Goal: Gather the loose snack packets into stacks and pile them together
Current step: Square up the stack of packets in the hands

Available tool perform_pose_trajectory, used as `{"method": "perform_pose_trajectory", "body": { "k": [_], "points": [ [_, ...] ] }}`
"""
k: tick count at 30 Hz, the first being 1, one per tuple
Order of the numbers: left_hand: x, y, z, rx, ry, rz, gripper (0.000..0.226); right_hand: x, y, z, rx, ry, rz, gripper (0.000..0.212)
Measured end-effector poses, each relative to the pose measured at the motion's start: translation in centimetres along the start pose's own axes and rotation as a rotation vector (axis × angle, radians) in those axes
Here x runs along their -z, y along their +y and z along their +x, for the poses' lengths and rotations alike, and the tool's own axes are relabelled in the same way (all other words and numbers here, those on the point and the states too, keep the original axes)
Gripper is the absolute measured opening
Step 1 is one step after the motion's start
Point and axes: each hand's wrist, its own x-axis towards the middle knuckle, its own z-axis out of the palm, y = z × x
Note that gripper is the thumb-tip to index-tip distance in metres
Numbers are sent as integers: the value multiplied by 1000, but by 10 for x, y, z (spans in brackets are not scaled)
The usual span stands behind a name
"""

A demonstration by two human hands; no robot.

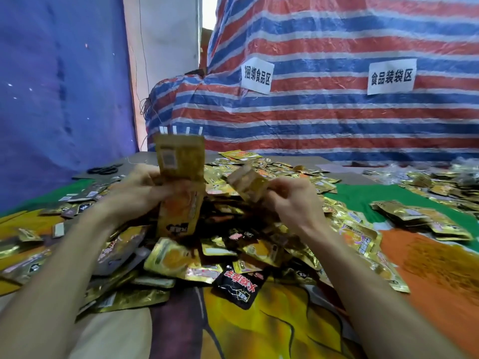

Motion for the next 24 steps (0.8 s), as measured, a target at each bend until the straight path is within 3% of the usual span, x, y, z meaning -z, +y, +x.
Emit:
{"method": "perform_pose_trajectory", "body": {
  "k": [4,7,12,16,20,24],
  "points": [
    [-22,8,14,-48,378,-234,22,-7,-7,-1,-11,174,253,8],
    [-37,14,20,-59,489,-397,17,-13,-8,-4,-81,198,499,12],
    [-57,23,24,-56,436,-625,18,-10,-7,-6,-164,286,792,12],
    [-75,29,32,33,435,-586,7,-8,0,-4,-305,298,1016,16],
    [-96,14,30,18,441,-437,12,-14,7,-3,-434,249,1074,12],
    [-108,7,24,-7,352,-426,25,-21,9,-5,-377,205,974,1]
  ]
}}
